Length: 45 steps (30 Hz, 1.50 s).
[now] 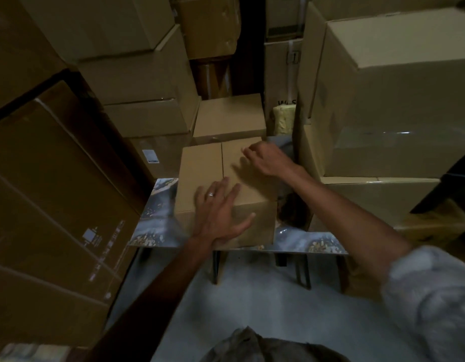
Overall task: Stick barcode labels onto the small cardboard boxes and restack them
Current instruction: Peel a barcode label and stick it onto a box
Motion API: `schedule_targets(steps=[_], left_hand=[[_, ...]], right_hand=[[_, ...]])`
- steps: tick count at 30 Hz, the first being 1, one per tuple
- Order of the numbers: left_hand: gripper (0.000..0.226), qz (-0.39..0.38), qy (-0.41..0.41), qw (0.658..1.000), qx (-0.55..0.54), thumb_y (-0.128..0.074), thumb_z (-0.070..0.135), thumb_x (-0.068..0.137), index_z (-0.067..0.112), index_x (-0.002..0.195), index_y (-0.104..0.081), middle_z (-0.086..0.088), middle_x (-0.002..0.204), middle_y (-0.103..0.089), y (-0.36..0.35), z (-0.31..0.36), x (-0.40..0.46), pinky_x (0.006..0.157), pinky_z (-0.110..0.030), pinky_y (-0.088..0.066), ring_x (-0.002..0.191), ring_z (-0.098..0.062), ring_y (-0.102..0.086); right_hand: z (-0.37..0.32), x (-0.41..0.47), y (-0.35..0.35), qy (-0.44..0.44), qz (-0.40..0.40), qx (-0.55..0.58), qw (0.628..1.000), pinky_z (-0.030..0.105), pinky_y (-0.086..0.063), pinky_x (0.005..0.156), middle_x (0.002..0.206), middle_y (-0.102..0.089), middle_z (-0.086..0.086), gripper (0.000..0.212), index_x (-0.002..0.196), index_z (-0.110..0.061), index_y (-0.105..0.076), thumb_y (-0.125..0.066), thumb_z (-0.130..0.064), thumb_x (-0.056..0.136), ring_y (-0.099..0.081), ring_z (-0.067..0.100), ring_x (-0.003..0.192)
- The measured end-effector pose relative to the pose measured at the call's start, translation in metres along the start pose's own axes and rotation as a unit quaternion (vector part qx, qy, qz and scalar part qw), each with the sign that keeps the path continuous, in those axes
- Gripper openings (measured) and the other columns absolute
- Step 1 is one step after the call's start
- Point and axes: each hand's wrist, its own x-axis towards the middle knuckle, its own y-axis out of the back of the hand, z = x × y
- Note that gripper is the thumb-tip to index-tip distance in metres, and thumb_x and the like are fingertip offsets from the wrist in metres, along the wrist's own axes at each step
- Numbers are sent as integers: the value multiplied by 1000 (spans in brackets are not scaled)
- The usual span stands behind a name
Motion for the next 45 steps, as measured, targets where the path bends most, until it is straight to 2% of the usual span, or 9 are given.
schedule_targets(steps=[5,8,14,18,22,27,37,41,45], left_hand=[[109,-1,86,996,-5,-24,88,77,16,158,-33,-18,164,-28,-20,76,22,117,-70,-7,150,-47,-20],[106,11,104,994,-21,-23,85,77,16,157,-36,-16,163,-31,-24,82,29,119,-68,-7,151,-45,-21],[91,63,129,988,-55,-39,76,76,22,148,-50,-11,156,-44,-29,81,30,118,-63,-19,145,-40,-33],[85,79,117,988,-64,-47,75,77,25,145,-54,-9,156,-45,-32,74,26,117,-61,-20,145,-38,-35],[80,134,54,988,-52,-58,74,74,24,138,-62,-6,148,-56,-39,45,13,114,-59,-28,139,-36,-46],[76,204,-40,975,-71,-67,67,72,25,136,-65,-1,146,-59,-41,-3,-2,114,-53,-32,135,-28,-52],[84,156,-116,979,-62,-71,54,66,25,143,-58,7,155,-48,-24,-62,-26,113,-56,-28,145,-22,-43],[86,120,-79,989,-37,-65,52,65,30,148,-52,10,159,-42,-16,-95,-40,110,-58,-25,148,-22,-37],[87,80,-21,996,-22,-59,56,63,37,147,-52,13,157,-43,0,-131,-38,107,-51,-21,151,-27,-29]], right_hand=[[26,35,-4,66,-128,-170,975,47,-32,115,153,-45,17,46,146,-13,-50,-31,-35,110,-41,36,140],[36,27,-6,63,-134,-161,976,45,-18,123,164,-29,14,51,155,-13,-37,-28,-36,110,-22,34,152],[35,18,-7,85,-130,-158,975,35,-11,123,161,-32,22,55,154,-3,-36,-29,-34,110,-23,35,152],[44,18,-13,72,-113,-145,980,51,-22,122,163,-32,13,83,156,-15,-36,-15,-68,96,-24,34,151],[48,13,-9,82,-95,-167,978,54,-35,113,153,-43,10,60,151,-21,-46,-33,-55,104,-35,35,138],[44,5,-5,90,-78,-185,976,55,-44,100,135,-51,7,64,143,-24,-56,-29,-62,99,-42,33,122],[16,-30,-7,98,-23,-204,974,44,-45,86,110,-56,11,50,121,-26,-71,-30,-51,107,-55,33,103],[1,-38,8,60,-75,-140,985,43,-50,79,90,-56,9,62,91,-9,-64,-27,-56,106,-62,32,87],[-10,-39,16,32,-149,-74,986,43,-53,88,97,-69,10,70,95,-13,-71,-25,-64,103,-65,23,89]])
